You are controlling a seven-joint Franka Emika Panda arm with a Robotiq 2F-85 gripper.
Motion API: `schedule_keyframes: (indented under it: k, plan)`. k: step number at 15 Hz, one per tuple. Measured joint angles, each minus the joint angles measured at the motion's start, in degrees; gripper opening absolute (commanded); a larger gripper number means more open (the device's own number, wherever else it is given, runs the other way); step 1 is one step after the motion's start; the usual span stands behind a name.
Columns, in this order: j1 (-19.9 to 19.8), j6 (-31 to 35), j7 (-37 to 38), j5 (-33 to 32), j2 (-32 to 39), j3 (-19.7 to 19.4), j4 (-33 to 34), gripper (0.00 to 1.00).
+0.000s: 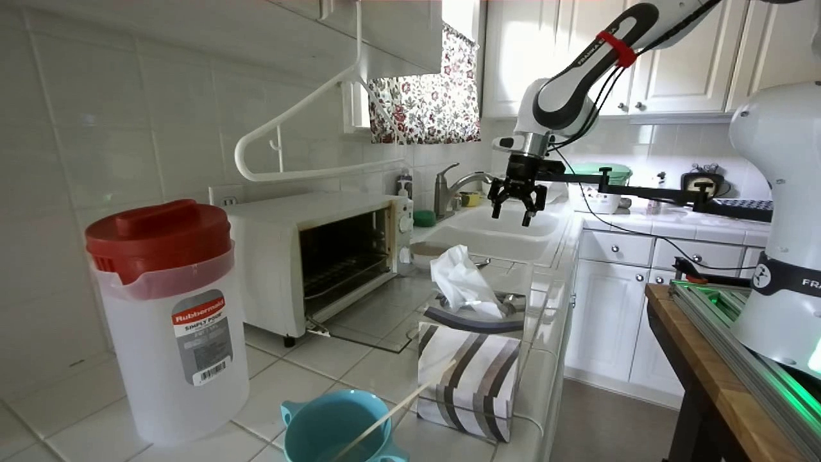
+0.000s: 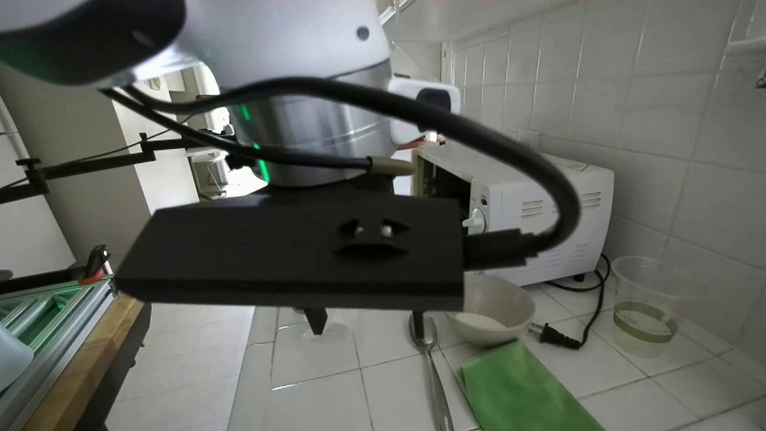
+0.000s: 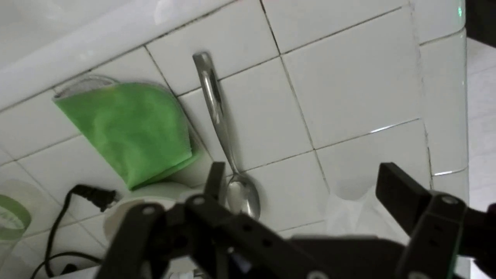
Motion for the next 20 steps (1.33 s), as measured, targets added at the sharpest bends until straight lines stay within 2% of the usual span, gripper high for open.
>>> schedule_keyframes:
  k: [4,11,20]
  plan:
    - [4.1,3.4,5.7,-13.3,-3.4,-4.8,0.0,1.0]
    - [2.1,3.0,6.9,-18.5,-4.6,-3.0,-0.1,1.0]
    - [2.1,3.6,6.9,-30.4,-9.1,-4.8,1.4,1.0]
